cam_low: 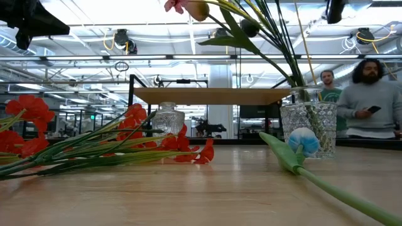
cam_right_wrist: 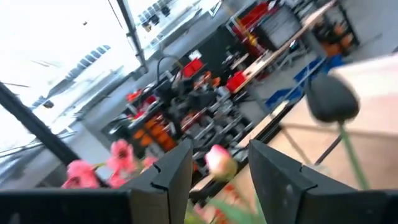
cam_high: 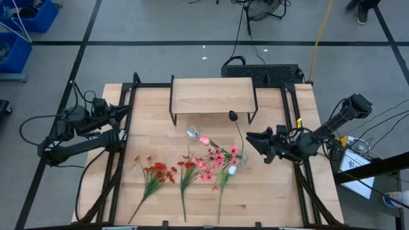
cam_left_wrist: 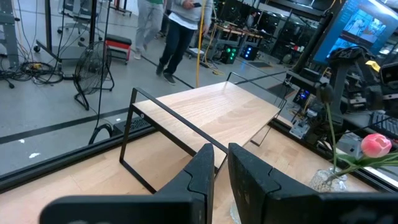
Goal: Pick and place flowers into a vace then onto a shelf
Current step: Put the white tulip into the right transparent vase
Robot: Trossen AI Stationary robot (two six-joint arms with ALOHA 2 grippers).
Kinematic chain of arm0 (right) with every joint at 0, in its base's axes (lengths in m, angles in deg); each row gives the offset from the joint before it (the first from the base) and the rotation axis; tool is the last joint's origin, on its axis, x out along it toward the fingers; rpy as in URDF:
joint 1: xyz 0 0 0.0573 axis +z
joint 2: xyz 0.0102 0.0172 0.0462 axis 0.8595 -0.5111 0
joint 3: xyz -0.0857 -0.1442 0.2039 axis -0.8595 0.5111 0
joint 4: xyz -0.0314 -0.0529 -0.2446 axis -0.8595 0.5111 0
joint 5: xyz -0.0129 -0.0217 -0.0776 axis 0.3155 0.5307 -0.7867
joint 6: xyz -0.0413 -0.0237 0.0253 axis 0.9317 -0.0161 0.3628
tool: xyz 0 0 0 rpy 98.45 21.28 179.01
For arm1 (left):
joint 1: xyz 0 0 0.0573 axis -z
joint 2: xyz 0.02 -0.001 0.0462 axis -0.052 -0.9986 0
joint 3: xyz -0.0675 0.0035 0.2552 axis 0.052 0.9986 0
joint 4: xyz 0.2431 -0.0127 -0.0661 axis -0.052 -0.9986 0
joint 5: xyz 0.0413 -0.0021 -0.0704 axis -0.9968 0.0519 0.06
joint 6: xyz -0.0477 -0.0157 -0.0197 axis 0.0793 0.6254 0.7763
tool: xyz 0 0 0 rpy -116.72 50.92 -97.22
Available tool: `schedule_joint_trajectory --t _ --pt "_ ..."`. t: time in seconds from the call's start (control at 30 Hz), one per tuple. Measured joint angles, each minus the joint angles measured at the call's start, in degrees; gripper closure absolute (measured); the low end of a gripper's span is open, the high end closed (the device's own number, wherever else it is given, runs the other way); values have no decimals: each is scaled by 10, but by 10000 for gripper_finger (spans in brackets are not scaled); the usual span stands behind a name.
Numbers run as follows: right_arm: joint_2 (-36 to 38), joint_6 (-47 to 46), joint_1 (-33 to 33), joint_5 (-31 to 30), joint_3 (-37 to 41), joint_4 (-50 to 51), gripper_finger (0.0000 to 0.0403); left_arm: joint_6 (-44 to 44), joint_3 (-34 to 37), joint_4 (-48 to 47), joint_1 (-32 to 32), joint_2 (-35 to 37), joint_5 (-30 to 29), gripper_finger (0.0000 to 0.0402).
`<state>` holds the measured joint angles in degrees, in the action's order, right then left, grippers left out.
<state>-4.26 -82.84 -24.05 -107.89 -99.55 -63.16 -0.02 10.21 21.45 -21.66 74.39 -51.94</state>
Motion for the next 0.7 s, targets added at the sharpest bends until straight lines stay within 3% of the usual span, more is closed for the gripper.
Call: schedule_joint_trajectory --t 0.3,0.53,0.7 --pt "-16 -147 42 0 0 -1 276 0 0 0 0 0 0 350" --pt "-86 -310 41 -34 -5 2 286 0 0 0 0 0 0 350" --pt "-142 -376 42 -63 -43 5 287 0 0 0 0 0 0 350"
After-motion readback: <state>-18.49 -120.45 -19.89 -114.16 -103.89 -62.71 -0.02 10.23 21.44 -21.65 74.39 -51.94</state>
